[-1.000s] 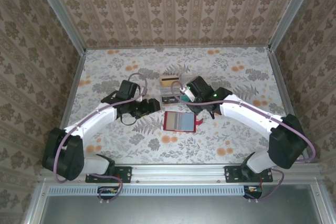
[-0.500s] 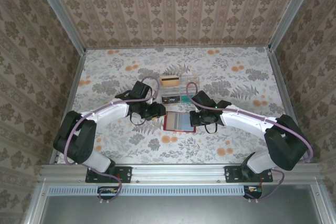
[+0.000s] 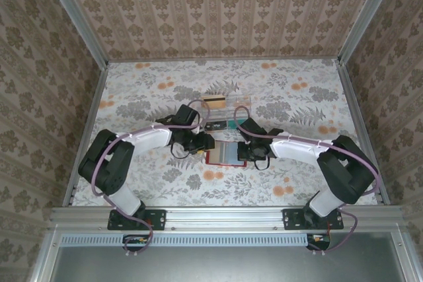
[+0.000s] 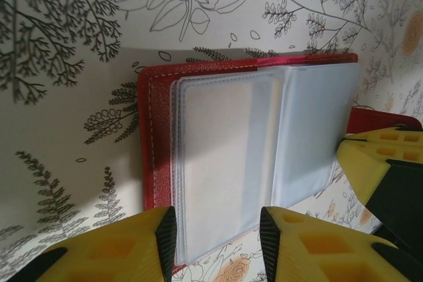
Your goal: Take the credit cards out of the card holder
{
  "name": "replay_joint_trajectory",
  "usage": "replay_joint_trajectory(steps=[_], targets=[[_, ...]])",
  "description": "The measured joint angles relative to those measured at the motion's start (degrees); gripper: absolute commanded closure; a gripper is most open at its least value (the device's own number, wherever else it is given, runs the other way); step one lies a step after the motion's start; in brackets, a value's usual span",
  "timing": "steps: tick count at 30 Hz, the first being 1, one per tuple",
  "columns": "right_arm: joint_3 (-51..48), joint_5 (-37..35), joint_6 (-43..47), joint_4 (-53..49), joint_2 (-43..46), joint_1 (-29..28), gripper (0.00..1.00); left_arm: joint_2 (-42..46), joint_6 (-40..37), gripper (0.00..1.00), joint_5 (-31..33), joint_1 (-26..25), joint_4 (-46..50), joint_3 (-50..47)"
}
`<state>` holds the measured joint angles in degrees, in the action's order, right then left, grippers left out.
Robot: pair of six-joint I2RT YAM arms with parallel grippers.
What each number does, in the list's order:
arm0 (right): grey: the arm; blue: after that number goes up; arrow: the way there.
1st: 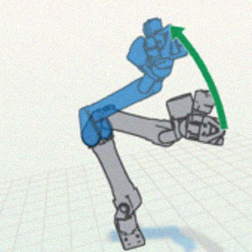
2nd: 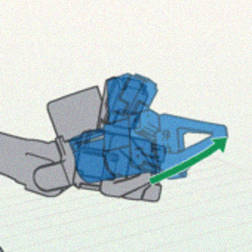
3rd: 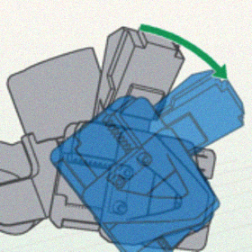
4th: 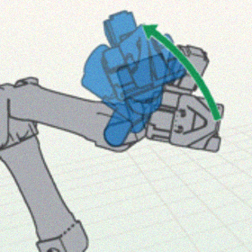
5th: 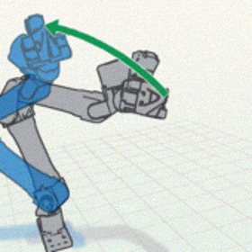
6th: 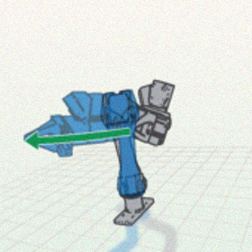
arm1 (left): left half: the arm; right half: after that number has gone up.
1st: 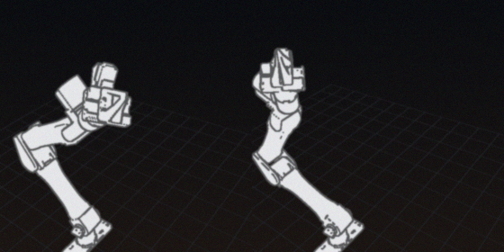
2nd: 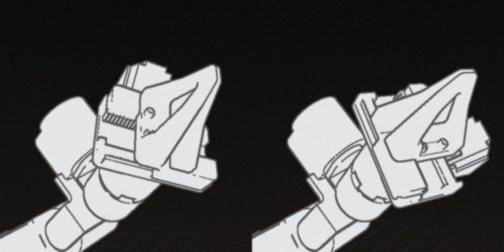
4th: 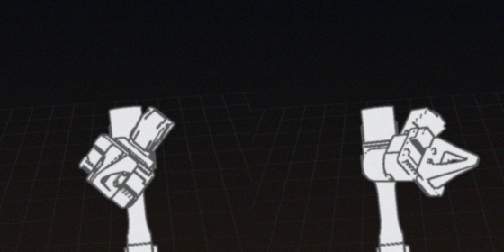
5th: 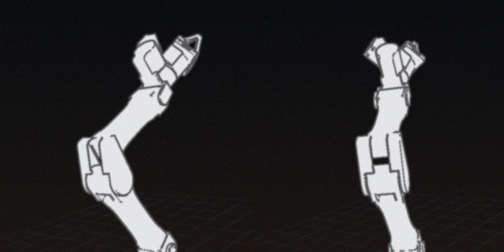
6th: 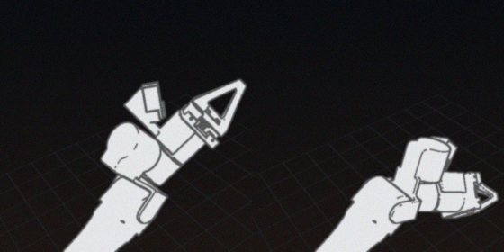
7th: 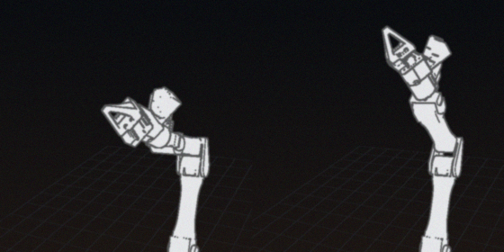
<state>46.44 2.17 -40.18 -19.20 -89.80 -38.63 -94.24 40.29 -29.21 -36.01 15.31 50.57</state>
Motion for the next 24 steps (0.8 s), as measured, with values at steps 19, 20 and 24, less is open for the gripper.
replay_joint_trajectory(steps=[19,20,24], targets=[[-0.17,0.0,-0.76,0.9,-0.59,0.0,0.93,-3.56,-0.48,0.62,-0.57,-1.29,-0.87,0.87],[-0.17,0.0,-0.76,0.96,-0.59,0.0,0.93,-3.56,-0.52,0.62,-0.33,-1.42,-0.63,1.05],[-0.2,0.02,-0.79,1.22,-0.7,0.0,0.93,-3.56,-0.92,0.61,0.31,-1.81,-0.15,1.62]])
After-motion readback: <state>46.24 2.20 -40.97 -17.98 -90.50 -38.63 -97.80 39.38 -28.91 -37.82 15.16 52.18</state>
